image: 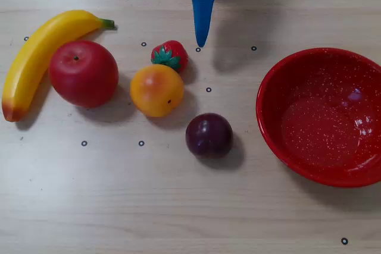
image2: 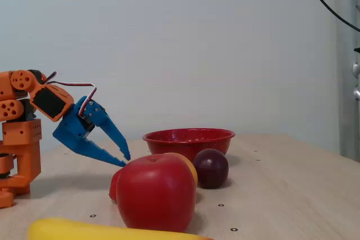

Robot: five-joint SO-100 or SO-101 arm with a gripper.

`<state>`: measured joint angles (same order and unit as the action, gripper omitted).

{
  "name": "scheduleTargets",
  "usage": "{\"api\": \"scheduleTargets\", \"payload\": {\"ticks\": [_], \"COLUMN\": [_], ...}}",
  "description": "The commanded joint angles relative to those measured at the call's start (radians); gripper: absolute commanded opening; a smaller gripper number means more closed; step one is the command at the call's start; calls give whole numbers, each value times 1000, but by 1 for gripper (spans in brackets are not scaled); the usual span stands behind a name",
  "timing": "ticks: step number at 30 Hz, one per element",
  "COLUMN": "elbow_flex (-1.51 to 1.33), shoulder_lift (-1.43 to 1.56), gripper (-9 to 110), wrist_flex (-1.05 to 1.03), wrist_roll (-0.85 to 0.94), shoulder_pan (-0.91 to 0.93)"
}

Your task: Put plum in the red bowl.

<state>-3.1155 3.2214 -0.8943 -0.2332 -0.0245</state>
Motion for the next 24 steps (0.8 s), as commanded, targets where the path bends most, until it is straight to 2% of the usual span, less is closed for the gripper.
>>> {"api": "scheduleTargets", "payload": {"ticks": [1, 18, 24], "elbow_flex": [-3, -3, 60], "shoulder_lift": [9, 8, -89], "gripper": [0, 0, 0], "wrist_flex": [14, 14, 12], "wrist_roll": [230, 225, 192], "shoulder_pan": [18, 28, 17]}}
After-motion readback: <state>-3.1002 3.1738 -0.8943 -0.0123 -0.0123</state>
